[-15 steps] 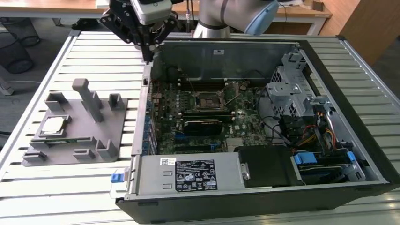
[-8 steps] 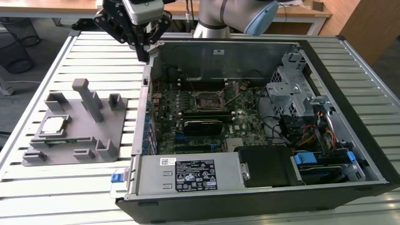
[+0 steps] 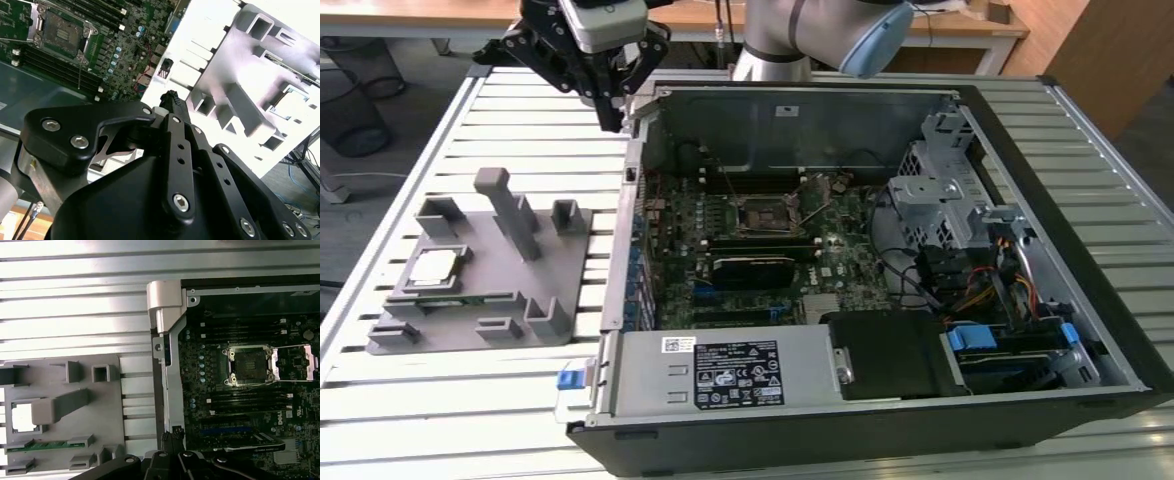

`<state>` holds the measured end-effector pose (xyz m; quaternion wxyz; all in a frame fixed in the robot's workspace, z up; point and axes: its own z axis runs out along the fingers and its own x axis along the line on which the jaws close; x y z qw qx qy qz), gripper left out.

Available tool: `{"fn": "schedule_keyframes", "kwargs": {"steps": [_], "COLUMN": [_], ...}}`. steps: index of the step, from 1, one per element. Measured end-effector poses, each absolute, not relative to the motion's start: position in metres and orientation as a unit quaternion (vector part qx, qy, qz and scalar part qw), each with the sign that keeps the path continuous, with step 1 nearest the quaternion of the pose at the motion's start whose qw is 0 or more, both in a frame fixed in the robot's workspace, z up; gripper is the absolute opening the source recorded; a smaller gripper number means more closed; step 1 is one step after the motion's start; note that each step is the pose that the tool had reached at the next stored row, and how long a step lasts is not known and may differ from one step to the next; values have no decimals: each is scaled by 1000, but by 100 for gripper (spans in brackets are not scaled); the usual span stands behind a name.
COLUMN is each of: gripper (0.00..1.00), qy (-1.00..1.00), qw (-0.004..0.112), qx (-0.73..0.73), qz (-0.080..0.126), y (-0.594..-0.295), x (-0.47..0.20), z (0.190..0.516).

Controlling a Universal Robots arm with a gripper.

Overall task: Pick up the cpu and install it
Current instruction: 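Reach for the cpu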

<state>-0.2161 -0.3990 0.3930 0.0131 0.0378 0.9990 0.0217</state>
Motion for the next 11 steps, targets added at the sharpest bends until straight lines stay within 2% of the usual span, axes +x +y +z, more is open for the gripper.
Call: {"fn": "schedule_keyframes", "kwargs": {"steps": [11], "gripper": [11], "qy": [999], "qw": [13], "qx": [38], "qz": [22], "y": [-399], "x": [-226], "z": [393]}}
